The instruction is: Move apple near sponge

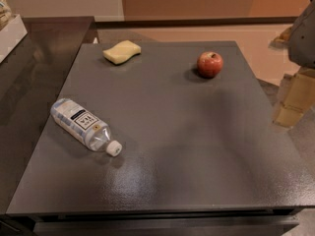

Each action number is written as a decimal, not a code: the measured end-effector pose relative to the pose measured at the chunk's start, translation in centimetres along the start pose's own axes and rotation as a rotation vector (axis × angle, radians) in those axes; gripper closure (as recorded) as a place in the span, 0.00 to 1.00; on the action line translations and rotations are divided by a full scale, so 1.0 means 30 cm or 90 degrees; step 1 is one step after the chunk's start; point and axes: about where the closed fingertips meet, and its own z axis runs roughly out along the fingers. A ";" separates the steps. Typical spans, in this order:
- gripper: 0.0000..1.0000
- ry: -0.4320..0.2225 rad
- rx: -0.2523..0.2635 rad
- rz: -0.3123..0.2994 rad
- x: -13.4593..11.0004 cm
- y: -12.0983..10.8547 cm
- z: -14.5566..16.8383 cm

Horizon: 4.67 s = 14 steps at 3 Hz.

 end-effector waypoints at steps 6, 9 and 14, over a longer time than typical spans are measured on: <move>0.00 -0.160 0.039 0.141 -0.117 -0.517 0.278; 0.00 -0.180 -0.016 0.174 -0.261 -0.672 0.517; 1.00 -0.165 -0.044 0.143 -0.365 -0.677 0.524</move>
Offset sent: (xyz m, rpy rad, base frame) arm 0.0270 -0.0030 -0.0063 0.0655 -0.0113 -0.0458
